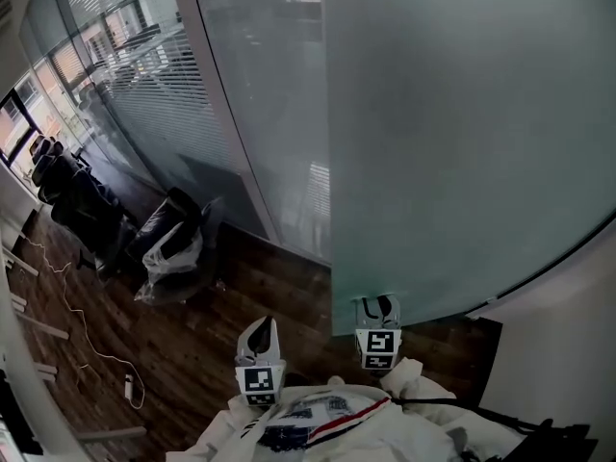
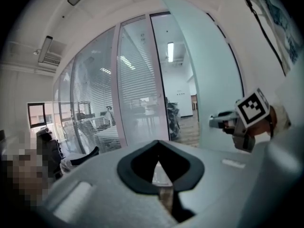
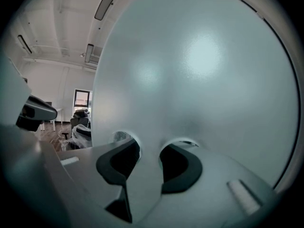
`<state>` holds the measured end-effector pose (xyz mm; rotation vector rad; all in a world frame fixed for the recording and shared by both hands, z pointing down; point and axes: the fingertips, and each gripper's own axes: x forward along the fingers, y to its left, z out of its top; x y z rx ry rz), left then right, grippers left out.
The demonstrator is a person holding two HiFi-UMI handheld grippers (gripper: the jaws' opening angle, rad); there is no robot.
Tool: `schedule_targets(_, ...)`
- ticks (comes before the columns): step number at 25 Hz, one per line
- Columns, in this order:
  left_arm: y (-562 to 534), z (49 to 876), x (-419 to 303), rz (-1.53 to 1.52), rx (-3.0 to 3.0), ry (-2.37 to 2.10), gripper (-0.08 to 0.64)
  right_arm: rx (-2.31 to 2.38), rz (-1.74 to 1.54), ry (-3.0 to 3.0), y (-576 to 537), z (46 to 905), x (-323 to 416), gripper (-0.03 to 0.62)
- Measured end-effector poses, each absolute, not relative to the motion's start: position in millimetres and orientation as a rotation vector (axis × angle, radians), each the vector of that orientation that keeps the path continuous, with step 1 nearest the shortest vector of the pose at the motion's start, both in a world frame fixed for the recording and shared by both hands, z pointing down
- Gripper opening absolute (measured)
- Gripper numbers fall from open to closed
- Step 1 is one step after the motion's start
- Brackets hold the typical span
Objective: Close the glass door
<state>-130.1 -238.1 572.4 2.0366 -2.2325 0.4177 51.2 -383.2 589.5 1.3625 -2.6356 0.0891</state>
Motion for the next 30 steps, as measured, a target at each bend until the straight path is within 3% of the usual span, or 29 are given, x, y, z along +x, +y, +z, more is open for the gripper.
schedule_targets(30,-432,560,-181,0.386,2.424,-1.811,0.002,1.529,0.226,-2.412,-482,572,49,0.135)
